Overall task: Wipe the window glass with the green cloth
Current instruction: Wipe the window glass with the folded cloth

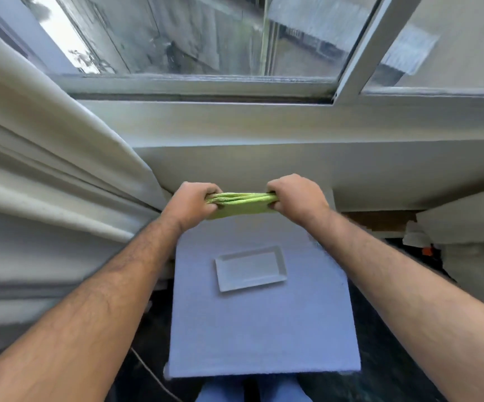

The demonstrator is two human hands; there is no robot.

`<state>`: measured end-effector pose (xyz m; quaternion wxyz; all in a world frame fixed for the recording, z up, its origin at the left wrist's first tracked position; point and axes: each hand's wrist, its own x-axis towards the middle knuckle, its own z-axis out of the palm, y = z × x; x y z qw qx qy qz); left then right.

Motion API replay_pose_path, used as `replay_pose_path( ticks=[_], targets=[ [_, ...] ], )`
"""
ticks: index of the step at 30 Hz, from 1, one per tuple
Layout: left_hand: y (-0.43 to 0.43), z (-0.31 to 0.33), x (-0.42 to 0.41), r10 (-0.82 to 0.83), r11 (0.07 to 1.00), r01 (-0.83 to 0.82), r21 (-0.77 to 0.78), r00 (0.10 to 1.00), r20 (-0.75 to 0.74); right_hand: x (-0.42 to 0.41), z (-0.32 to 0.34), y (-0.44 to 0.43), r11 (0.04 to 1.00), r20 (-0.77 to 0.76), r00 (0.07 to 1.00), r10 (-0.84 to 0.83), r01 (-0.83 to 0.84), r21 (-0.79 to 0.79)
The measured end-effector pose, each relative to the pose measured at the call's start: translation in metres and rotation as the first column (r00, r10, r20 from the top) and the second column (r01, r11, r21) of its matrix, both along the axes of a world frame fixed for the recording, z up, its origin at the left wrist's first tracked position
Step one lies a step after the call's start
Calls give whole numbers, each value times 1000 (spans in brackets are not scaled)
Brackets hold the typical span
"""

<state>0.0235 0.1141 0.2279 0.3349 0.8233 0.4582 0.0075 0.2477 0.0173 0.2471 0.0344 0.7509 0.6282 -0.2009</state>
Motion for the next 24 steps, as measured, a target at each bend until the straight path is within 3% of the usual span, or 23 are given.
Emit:
replay_pose_path(
  ticks=[5,13,24],
  targets=[
    [26,111,10,135,983,-160,95,965,227,17,124,20,991,24,999,-35,31,132],
    [56,303,21,103,935,-234,268,898,428,27,322,34,931,79,997,-23,-8,366],
    [54,547,31,2,750,-508,424,642,767,34,551,24,714,236,972,-19,-152,683]
  ],
)
